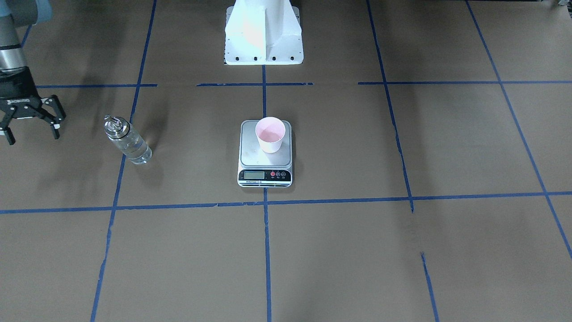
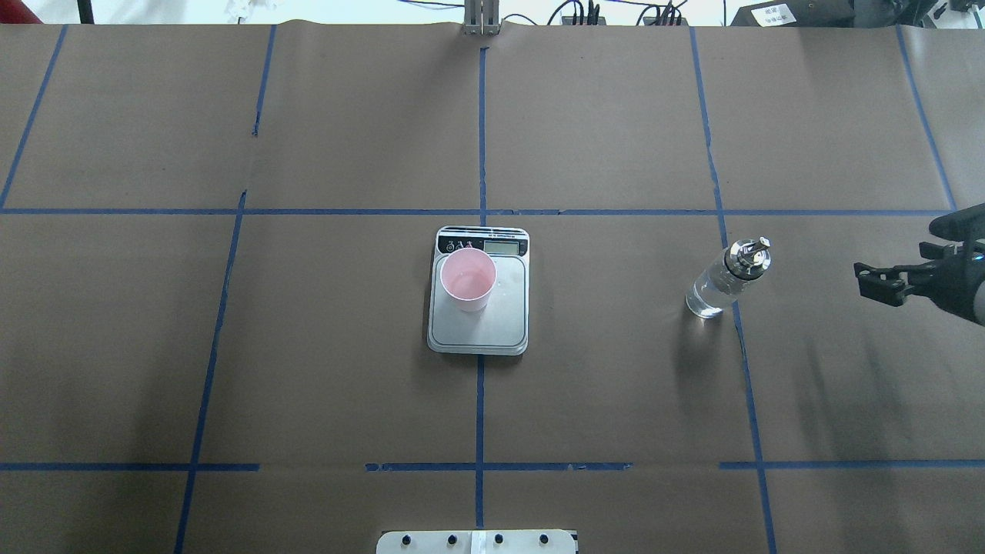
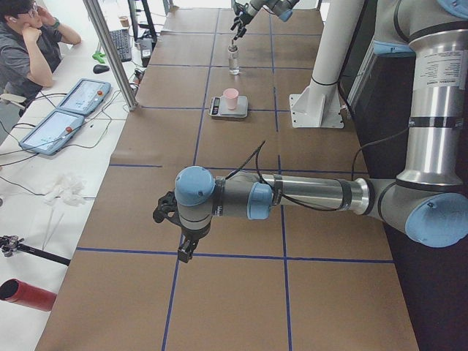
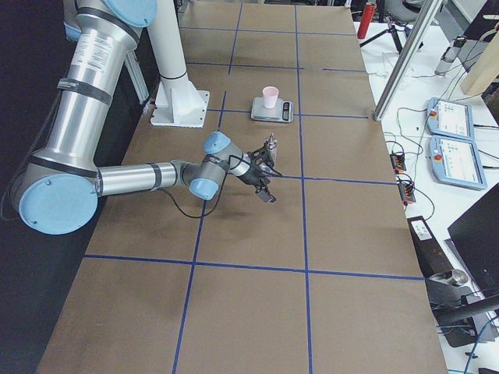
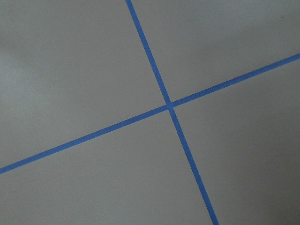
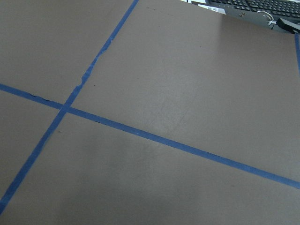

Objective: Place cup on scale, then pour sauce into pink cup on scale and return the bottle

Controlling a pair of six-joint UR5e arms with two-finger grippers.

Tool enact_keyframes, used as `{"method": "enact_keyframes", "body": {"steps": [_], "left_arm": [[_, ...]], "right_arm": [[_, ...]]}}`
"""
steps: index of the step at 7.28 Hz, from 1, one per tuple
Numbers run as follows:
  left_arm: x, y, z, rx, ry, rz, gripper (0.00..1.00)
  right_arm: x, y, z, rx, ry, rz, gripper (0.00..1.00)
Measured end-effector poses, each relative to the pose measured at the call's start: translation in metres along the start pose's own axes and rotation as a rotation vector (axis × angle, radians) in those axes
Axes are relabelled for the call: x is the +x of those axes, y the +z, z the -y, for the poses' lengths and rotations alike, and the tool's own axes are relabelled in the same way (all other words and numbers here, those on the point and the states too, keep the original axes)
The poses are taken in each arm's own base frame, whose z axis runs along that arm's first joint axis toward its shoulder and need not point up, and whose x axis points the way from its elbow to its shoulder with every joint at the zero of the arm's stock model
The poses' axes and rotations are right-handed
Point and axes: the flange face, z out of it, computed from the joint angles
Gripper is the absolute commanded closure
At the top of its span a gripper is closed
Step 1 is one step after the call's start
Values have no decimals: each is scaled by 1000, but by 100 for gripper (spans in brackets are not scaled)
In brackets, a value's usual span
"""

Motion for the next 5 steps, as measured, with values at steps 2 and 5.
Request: {"method": "enact_keyframes", "body": {"steps": [2,5], "left_arm": [[0,-1,0,1,1,0,0],[0,-1,0,2,1,1,0]], "right_arm": [[87,-42,26,-87,-5,93,0],[176,-81,97,-263,30,147,0]]}}
